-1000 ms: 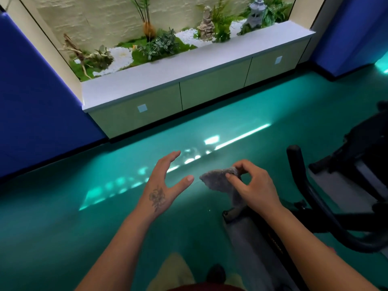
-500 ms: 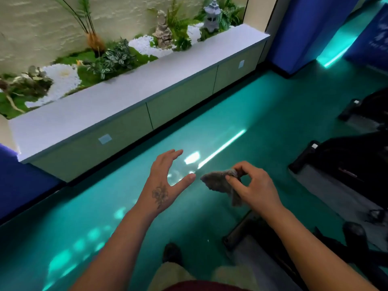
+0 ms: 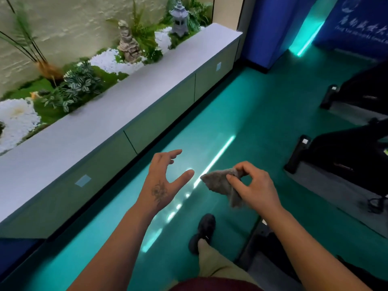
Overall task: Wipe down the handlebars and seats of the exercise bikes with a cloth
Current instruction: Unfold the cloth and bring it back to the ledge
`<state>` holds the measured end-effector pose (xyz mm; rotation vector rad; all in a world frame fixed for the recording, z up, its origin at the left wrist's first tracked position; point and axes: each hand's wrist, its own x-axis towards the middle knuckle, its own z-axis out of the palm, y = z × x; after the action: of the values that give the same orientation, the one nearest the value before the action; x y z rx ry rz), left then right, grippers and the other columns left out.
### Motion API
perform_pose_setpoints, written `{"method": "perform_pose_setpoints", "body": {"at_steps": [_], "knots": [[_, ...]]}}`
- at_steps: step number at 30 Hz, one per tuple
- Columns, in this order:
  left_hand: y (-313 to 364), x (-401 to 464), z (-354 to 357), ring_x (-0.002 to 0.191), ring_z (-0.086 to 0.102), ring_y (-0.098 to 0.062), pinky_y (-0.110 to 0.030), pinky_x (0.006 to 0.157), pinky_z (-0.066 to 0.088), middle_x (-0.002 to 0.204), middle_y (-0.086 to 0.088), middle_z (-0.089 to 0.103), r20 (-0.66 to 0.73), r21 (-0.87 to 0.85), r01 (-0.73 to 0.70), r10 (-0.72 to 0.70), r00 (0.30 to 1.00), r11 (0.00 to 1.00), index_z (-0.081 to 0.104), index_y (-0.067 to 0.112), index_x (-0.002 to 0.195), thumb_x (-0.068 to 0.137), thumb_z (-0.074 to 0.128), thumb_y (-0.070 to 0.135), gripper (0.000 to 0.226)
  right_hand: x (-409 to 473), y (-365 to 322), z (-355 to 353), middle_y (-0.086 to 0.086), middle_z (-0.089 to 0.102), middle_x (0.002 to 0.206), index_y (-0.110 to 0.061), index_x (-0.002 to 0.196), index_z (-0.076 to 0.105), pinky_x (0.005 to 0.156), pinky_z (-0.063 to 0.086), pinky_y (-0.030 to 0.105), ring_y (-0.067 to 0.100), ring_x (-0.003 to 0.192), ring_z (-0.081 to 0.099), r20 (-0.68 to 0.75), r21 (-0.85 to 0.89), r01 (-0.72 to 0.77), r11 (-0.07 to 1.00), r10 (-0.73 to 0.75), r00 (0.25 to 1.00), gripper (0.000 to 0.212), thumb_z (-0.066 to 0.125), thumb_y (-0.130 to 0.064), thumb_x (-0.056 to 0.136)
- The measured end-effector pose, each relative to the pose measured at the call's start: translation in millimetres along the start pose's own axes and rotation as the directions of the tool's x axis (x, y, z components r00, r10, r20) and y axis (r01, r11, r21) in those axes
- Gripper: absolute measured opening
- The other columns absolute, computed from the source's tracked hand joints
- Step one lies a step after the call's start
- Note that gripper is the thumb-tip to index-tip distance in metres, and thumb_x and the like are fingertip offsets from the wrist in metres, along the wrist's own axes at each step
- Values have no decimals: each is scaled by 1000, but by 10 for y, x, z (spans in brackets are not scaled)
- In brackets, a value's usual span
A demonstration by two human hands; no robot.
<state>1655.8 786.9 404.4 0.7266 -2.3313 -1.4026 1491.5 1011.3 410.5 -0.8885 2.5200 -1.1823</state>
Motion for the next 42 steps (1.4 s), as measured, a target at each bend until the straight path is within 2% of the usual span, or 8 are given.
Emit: {"method": "perform_pose_setpoints", "body": {"at_steps": [7,10,19,24,27,32,38,42], "knots": [[71,1515,86,139,45,0,-36,117,39,142,23,46,35,17,39,-39,999,999,50,52,142,82,66,76,67,1447,121,-20,-21,69,87,-33,83,63,71,49,26,3,87,67,1,50,-38,998,38,999,18,80,-33,88],[151,2103,157,141,42,3,-33,118,36,144,27,45,40,11,39,-39,998,999,49,52,144,85,69,74,66,2032,170,-131,-20,70,87,-33,85,63,73,52,29,3,88,67,14,54,-45,998,44,999,16,78,-35,89],[259,3743,288,144,39,6,-29,119,32,154,26,44,105,7,44,-44,994,999,44,41,155,88,71,62,74,3575,328,-309,-20,69,87,-30,85,65,75,50,27,5,87,67,-36,54,-97,994,99,994,15,79,-30,88],[151,4849,368,150,30,6,-30,122,27,163,29,33,168,-40,42,-35,985,998,36,49,158,88,72,63,80,4499,455,-269,-19,70,88,-31,85,64,79,53,31,5,87,67,-81,36,-133,990,136,987,16,79,-29,88],[121,5563,365,153,24,6,-29,123,23,167,28,26,217,-52,23,-11,976,998,28,52,161,89,74,60,86,5068,512,-232,-16,69,86,-30,83,64,81,53,32,6,87,67,-127,44,-158,986,162,979,18,80,-25,89],[138,6614,313,155,18,5,-32,124,20,169,29,19,290,-49,-16,29,957,999,19,59,161,89,74,62,91,5868,521,-229,-15,68,85,-27,82,63,79,49,25,8,86,66,-191,44,-207,977,212,958,19,81,-23,88],[271,7668,435,157,15,4,-31,124,18,172,27,16,342,-42,-59,69,937,997,17,59,162,90,74,62,92,6676,597,-379,-15,68,85,-29,82,63,80,50,26,8,85,66,-255,60,-241,969,248,934,20,81,-23,88],[260,8333,710,160,14,0,-38,129,19,174,21,18,370,-40,-110,117,922,993,18,53,164,90,73,66,93,7239,841,-508,-14,69,87,-28,85,65,82,51,30,7,87,66,-264,103,-295,950,312,913,16,80,-27,88]]}}
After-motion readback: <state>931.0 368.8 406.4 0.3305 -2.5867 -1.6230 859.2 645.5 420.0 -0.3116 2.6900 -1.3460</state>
